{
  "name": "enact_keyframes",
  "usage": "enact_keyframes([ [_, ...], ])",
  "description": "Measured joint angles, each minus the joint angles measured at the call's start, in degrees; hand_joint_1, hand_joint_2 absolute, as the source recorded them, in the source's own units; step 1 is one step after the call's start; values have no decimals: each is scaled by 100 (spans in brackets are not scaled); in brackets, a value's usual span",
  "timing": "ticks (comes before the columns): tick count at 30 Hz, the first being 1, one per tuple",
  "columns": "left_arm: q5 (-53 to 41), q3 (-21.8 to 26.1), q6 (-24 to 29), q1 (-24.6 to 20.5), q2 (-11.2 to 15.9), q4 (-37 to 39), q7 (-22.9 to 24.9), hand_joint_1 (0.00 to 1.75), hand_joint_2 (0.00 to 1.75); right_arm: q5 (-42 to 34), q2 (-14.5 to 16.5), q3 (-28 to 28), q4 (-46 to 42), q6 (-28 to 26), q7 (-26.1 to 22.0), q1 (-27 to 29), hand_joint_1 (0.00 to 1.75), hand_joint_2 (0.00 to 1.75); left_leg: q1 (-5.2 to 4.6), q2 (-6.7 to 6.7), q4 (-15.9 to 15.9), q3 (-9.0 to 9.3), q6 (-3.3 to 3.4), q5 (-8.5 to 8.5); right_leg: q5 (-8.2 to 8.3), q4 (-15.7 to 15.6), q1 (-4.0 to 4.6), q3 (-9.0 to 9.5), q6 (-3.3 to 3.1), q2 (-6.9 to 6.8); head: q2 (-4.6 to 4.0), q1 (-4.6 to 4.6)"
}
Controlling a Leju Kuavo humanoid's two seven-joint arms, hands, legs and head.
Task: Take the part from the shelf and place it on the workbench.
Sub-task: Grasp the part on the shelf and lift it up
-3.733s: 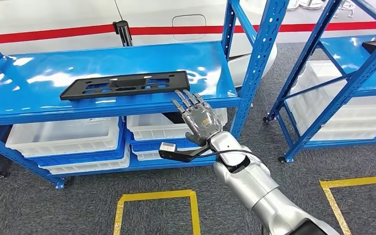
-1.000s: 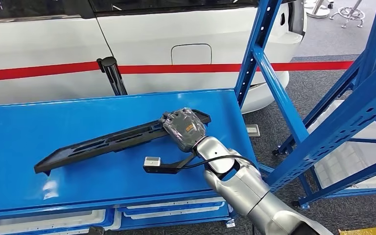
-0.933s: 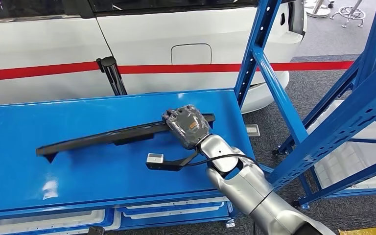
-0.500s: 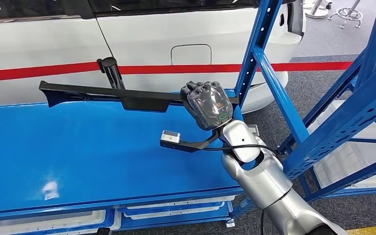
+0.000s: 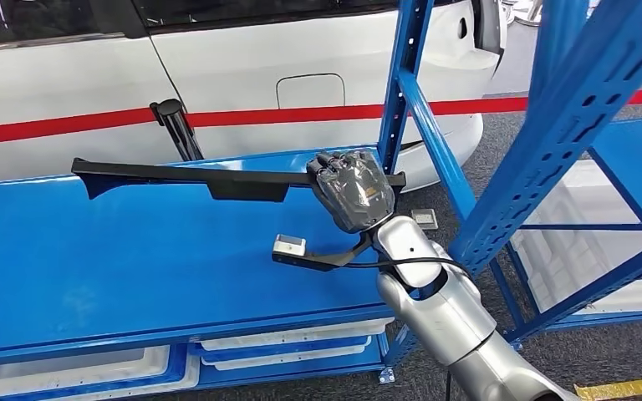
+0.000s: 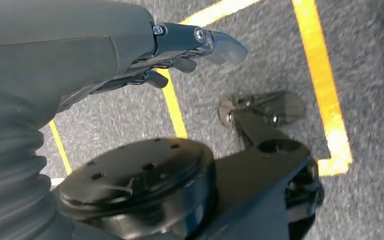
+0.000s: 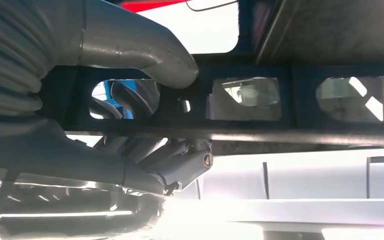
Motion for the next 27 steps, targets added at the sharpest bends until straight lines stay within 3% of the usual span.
enact_keyframes([
  [1, -1, -4, -1, 3, 0, 2, 1, 0, 175, 2, 16, -1, -1, 0, -2, 2, 171, 175, 13, 2, 242, -109, -15, -203, 34, -6, 2, -37, -70, -14, 0, -5],
  [3, -2, -9, -6, 6, 0, 3, 1, 0, 175, 3, 28, -2, 1, 0, -7, 2, 171, 175, 14, 5, 1027, -413, -26, -721, 101, -5, 37, -131, -181, -47, 0, -8],
  [4, -1, -11, -9, 9, 0, 3, 1, 0, 175, 5, 26, -3, 1, 0, -9, 4, 171, 175, 12, 4, 1406, -537, -26, -899, 136, -4, 60, -183, -215, -60, 0, -9],
  [5, -1, -12, -13, 13, 0, 4, 1, 0, 175, 7, 22, -3, 2, 0, -9, 6, 171, 175, 12, 5, 1625, -579, -18, -953, 172, -2, 80, -231, -235, -66, 0, -8],
  [6, -1, -13, -16, 17, 1, 4, 1, 0, 175, 8, 19, -4, 2, 0, -9, 8, 171, 175, 10, 5, 1640, -516, 2, -891, 208, -1, 97, -276, -241, -67, 0, -8],
  [7, -1, -14, -16, 19, 1, 5, 1, 0, 175, 8, 17, -5, 2, 0, -9, 10, 171, 175, 7, 5, 1425, -335, 32, -739, 245, 0, 109, -313, -233, -62, 0, -9],
  [9, -2, -18, -16, 17, 13, 5, 1, 0, 175, 8, 16, -14, 2, 0, -9, 9, 171, 175, -22, -4, 598, 231, 122, -466, 315, 3, 131, -362, -195, -48, 0, -10],
  [11, -2, -26, -16, 12, 28, 7, 1, 0, 175, 8, 14, -25, 2, 0, -9, 5, 171, 175, -70, -9, 3, 596, 177, -408, 385, 4, 139, -389, -118, -46, 0, -6],
  [13, -4, -34, -17, 15, 32, 8, 5, 0, 175, 8, 13, -31, 2, 0, -9, 3, 171, 175, -118, -5, -110, 610, 194, -385, 468, -21, 127, -404, -12, -53, 0, -4],
  [15, -29, -50, -26, 13, 26, 10, 48, 0, 175, 20, 8, -43, 1, 6, -4, -1, 171, 175, -121, 25, -166, 545, 250, -252, 407, 40, 128, -478, 33, -58, 0, 3],
  [16, -49, -65, -34, 12, 24, 12, 85, 0, 175, 33, 5, -52, 1, 14, 3, -1, 171, 175, -116, 43, -196, 491, 287, -171, 251, 197, 134, -561, 15, -58, 0, 13],
  [18, -111, -104, -52, 12, 26, 13, 163, 0, 175, 70, -3, -69, -1, 41, 31, 9, 171, 175, -122, 65, -209, 345, 343, -44, -238, 841, 126, -789, -54, -59, 0, 31],
  [19, -145, -127, -58, 16, 26, 14, 192, 0, 175, 87, -8, -73, 0, 62, 48, 23, 171, 175, -130, 73, -206, 268, 349, 15, -428, 1222, 117, -879, -53, -60, 0, 37],
  [20, -186, -151, -60, 19, 25, 15, 211, 0, 175, 105, -14, -75, 1, 81, 62, 38, 171, 175, -136, 81, -202, 189, 348, 73, -515, 1502, 112, -913, -20, -60, 0, 37],
  [21, -219, -177, -59, 21, 23, 16, 220, 0, 175, 123, -18, -75, 1, 99, 74, 49, 171, 175, -140, 87, -197, 113, 339, 128, -499, 1615, 108, -861, 35, -60, 0, 38],
  [22, -249, -209, -54, 21, 22, 16, 218, 0, 175, 138, -19, -77, 1, 115, 82, 58, 171, 175, -141, 92, -193, 42, 325, 182, -401, 1513, 106, -698, 97, -61, 0, 41],
  [24, -294, -263, -38, 17, 22, 16, 199, 0, 175, 161, -9, -82, 0, 142, 98, 59, 171, 175, -147, 94, -180, -65, 281, 270, -221, 790, 102, -122, 160, -62, 0, 41],
  [25, -310, -283, -36, 15, 22, 16, 190, 0, 175, 171, 5, -89, -1, 162, 106, 55, 171, 175, -155, 95, -172, -104, 250, 311, -214, 357, 118, 178, 140, -57, 0, 34],
  [27, -329, -307, -36, 11, 21, 16, 175, 0, 175, 192, 31, -105, -2, 201, 121, 44, 171, 175, -172, 97, -161, -154, 184, 395, -280, -146, 158, 475, 61, -46, 0, 29],
])
